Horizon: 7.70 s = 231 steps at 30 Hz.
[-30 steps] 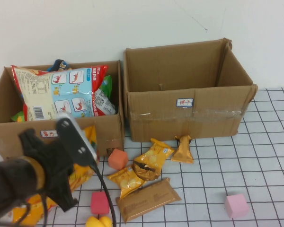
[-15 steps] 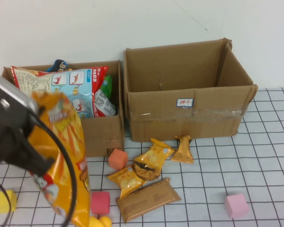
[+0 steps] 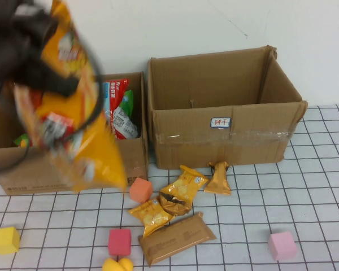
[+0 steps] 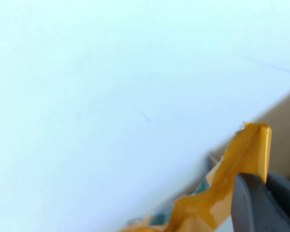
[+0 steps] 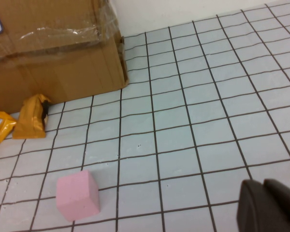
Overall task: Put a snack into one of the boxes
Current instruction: Place the potato chip in the potato chip box, then pick up the biscuit
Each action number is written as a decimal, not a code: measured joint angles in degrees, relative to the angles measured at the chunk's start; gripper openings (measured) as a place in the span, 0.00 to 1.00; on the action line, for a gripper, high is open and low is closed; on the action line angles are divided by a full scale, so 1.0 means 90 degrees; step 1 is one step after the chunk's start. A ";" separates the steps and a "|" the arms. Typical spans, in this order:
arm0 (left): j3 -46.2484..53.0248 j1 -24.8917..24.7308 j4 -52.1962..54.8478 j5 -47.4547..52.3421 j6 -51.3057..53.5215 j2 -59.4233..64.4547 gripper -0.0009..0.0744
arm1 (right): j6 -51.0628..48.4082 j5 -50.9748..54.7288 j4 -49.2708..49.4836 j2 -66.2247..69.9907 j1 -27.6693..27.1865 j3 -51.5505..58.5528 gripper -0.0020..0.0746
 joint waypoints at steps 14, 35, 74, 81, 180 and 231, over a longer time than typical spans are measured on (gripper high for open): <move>-0.3469 0.1629 0.0012 -0.0697 -0.1221 0.3234 0.01 | 0.0000 0.0000 0.0000 0.0000 0.0000 0.0000 0.02; -0.4813 0.2075 0.0156 -0.0850 -0.2203 0.6152 0.01 | -0.0123 0.0000 0.0000 -0.0006 0.0000 0.0000 0.02; -0.4862 0.1752 -0.0424 0.1969 -0.0757 0.4415 0.12 | -0.0123 0.0000 0.0030 -0.0015 0.0000 0.0000 0.02; -0.4608 0.1848 -0.3832 0.3543 0.1913 0.4213 0.02 | -0.0123 0.0000 0.0034 -0.0015 0.0000 0.0000 0.02; 0.5071 0.2315 -0.6837 0.2287 0.3102 -0.6930 0.01 | -0.8262 0.4834 0.2844 0.6131 0.1085 -0.6126 0.02; 0.5071 0.2315 -0.6837 0.2236 0.3136 -0.6930 0.01 | -0.4339 0.1554 -0.0732 1.4080 0.4631 -1.0269 0.69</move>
